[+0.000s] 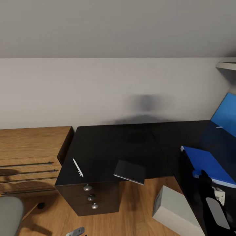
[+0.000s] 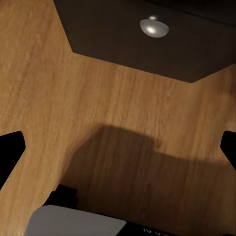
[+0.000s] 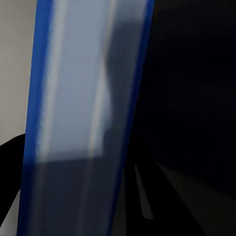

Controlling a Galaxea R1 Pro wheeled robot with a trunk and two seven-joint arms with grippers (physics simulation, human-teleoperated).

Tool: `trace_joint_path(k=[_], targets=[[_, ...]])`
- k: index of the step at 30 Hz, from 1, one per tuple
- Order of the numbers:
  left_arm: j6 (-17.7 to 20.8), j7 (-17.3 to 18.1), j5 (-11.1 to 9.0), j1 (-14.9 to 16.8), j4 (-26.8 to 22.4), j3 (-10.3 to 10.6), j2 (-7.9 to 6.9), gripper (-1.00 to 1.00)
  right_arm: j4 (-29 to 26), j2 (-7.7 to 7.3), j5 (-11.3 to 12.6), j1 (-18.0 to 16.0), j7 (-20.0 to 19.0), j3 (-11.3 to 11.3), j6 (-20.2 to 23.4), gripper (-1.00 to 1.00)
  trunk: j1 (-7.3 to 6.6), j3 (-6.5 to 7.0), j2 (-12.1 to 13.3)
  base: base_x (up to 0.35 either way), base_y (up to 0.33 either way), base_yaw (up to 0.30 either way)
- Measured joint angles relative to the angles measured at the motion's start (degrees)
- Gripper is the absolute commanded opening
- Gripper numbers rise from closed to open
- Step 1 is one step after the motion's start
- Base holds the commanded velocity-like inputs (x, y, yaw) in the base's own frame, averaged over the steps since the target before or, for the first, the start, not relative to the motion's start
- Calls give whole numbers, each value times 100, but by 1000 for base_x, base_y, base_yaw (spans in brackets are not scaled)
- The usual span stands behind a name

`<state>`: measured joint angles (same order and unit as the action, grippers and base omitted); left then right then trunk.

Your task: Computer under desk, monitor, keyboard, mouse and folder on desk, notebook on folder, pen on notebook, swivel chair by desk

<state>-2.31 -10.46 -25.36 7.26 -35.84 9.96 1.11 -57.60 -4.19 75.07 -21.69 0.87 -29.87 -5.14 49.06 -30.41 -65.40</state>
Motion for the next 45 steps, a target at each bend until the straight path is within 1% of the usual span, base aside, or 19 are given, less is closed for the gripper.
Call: trace_joint_path(k=[2,3,5,9,15,21,30,36,39,41,44,45], targets=[[0,1,2,0,0,-1,-2,100,-1,3,-30,0,10,0,0,-100,0,0,0,0,0,0],[0,1,2,1,0,-4,-4,100,-1,5,-53,0,12,0,0,100,0,0,0,0,0,0],[0,1,3,0,0,-2,-2,100,-1,7,-113,0,16,3,0,100,0,0,0,0,0,0],[0,1,3,0,6,-7,-8,100,-4,7,-142,0,15,15,1,100,0,0,0,0,0,0],[0,1,5,0,8,-7,-9,100,-7,14,-148,0,9,25,1,100,1,0,0,-14,-1,0],[0,1,8,0,8,-6,-6,100,-1,15,-148,0,9,28,1,100,1,0,1,-171,-44,0],[0,1,5,0,9,-8,-9,100,-1,24,-149,0,1,35,-7,100,0,0,0,-15,-4,0],[0,-2,8,0,9,-6,-7,100,-1,33,-149,0,1,37,-10,100,-131,107,239,0,0,0],[0,-5,9,0,11,-5,-4,100,-6,34,-149,0,0,150,-12,100,-197,161,360,0,0,0],[0,-6,6,0,15,-3,-7,100,-4,34,-153,0,0,320,-28,100,-241,197,440,0,0,0],[0,-6,6,0,17,0,-4,100,-8,34,-156,0,-1,481,-38,100,-307,251,560,0,0,0],[0,-4,5,0,17,0,-3,100,-9,34,-156,0,-2,501,-39,100,-329,269,600,0,0,0]])
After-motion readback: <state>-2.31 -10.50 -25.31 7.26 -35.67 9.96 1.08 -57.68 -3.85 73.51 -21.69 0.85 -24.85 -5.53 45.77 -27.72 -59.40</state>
